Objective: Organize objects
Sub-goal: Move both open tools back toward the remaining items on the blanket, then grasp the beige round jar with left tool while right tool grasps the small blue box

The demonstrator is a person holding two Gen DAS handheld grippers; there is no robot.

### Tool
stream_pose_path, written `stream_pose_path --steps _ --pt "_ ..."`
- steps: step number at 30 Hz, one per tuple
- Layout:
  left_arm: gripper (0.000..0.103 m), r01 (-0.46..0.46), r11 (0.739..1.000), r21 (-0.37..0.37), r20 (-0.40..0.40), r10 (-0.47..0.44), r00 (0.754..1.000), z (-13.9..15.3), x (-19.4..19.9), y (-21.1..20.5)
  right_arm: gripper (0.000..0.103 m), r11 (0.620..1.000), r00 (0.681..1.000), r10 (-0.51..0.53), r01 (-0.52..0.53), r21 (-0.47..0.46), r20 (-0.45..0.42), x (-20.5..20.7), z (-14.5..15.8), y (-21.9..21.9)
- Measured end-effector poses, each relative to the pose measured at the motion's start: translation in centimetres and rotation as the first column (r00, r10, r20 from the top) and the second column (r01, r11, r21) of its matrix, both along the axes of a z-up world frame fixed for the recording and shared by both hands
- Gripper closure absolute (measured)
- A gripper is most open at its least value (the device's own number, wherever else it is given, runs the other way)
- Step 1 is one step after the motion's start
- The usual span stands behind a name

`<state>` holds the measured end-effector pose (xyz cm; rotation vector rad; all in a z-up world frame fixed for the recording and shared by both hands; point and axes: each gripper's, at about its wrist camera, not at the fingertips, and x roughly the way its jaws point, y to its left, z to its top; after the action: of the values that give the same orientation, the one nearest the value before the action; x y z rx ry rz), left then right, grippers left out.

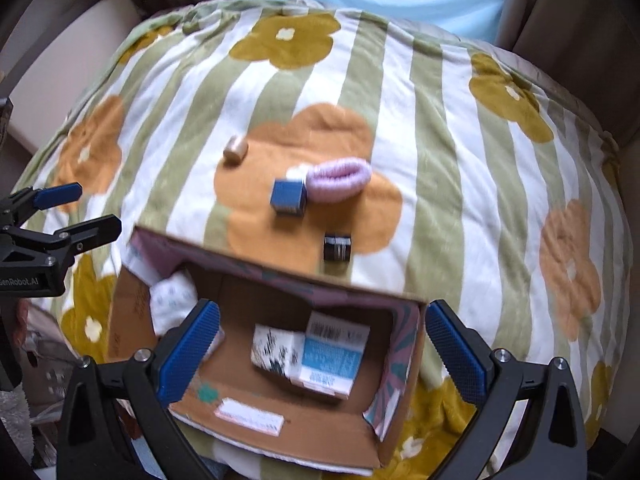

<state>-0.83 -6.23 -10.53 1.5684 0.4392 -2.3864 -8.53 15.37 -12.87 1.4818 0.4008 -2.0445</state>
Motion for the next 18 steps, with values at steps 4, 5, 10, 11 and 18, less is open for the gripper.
stream_pose_path --steps 4,5,10,11,18 --pt "0.0 0.022 1.0 0.004 -0.01 -0.022 1.0 -0.6 -2.2 -1.7 0.001 0.996 0.995 -0.073 0.075 -0.039 0.063 -2.2 -0.9 -1.1" --pt "0.0 0.026 1.0 0.008 -0.01 -0.026 1.0 -0.9 -2.8 -2.2 0.001 0.995 0.993 -0.088 0.091 -0.038 0.072 -2.6 -1.2 -1.4" --pt "0.0 0.042 0.999 0.026 0.014 -0.042 0.999 -3.1 -5.8 -4.6 0.001 0.99 0.983 -0.133 0.138 -0.031 0.127 -4.8 -3.4 -3.5" --pt "0.0 0.047 0.998 0.034 0.017 -0.048 0.999 -3.7 -6.5 -5.2 0.001 0.989 0.981 -0.138 0.145 -0.036 0.139 -5.1 -3.9 -3.8" --pt "0.0 0.099 0.994 0.049 0.048 -0.101 0.994 -7.5 -10.0 -7.2 0.001 0.977 0.959 -0.215 0.214 0.026 0.185 -7.5 -7.7 -6.7"
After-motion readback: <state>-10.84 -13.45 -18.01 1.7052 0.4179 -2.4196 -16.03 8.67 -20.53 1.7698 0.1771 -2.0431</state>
